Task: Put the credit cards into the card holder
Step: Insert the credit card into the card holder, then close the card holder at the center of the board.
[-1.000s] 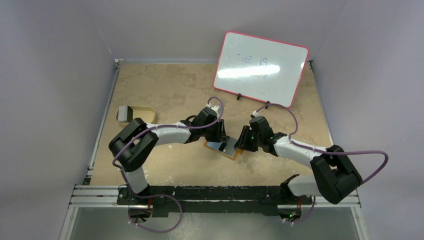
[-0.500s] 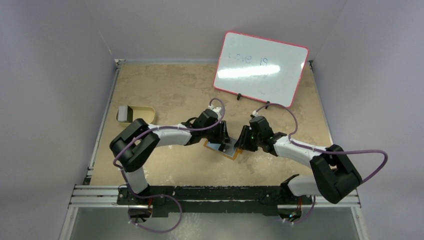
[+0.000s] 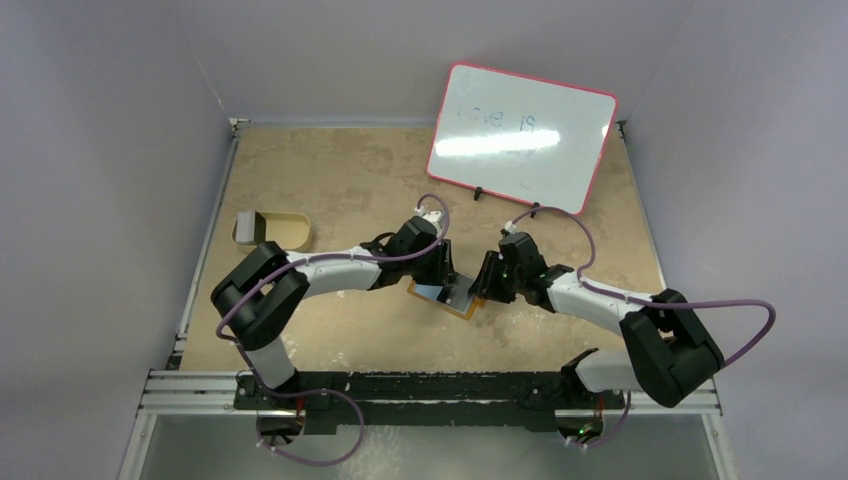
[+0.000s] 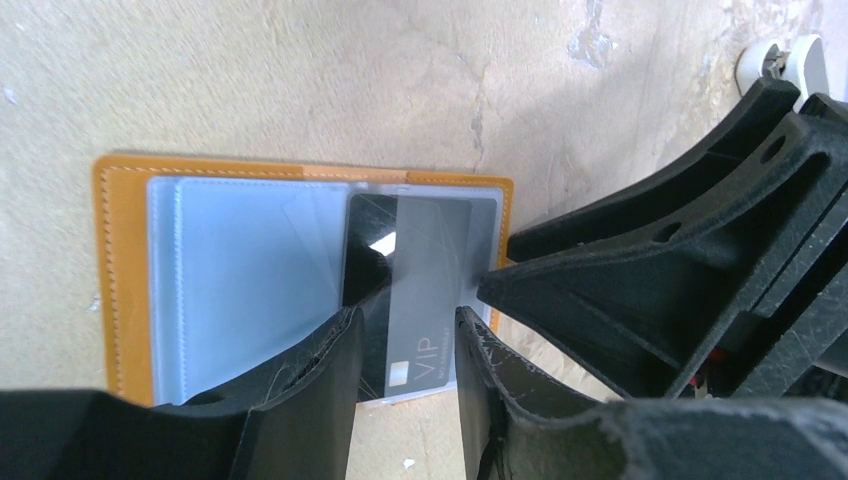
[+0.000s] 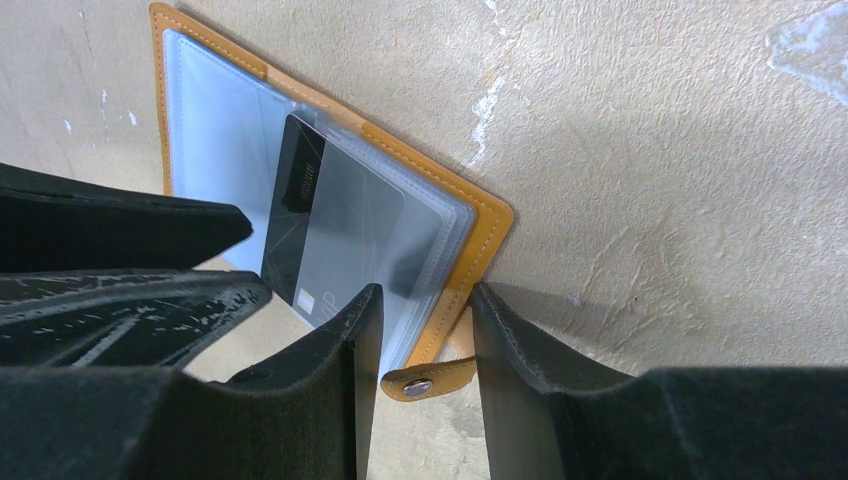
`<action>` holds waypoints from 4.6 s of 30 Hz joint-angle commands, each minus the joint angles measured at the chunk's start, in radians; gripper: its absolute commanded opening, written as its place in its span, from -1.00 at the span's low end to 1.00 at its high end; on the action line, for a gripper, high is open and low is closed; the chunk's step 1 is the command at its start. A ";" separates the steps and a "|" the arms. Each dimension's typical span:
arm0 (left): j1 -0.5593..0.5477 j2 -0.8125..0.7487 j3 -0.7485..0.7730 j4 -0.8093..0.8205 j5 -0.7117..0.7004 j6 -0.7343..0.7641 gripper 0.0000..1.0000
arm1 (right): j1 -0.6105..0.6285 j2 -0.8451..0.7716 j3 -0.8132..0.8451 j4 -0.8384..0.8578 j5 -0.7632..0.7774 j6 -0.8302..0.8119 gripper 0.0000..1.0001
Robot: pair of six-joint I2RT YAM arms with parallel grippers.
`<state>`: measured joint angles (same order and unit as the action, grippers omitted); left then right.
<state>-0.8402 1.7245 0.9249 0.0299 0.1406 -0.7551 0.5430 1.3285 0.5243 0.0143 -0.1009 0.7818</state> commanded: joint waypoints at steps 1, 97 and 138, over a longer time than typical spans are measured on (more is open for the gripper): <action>-0.002 -0.018 0.052 -0.040 -0.060 0.056 -0.23 | 0.005 0.000 -0.010 -0.007 0.010 -0.018 -0.17; 0.267 -0.191 -0.412 0.484 0.212 -0.361 -0.08 | 0.140 0.100 0.165 -0.232 0.320 -0.024 -0.79; 0.191 -0.176 -0.363 0.621 0.230 -0.456 -0.03 | 0.140 0.146 0.126 -0.119 0.246 -0.045 -0.96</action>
<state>-0.6163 1.5463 0.5701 0.5182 0.3023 -1.1362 0.6785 1.4395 0.6636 -0.1146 0.1646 0.7372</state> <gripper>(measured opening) 0.488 0.074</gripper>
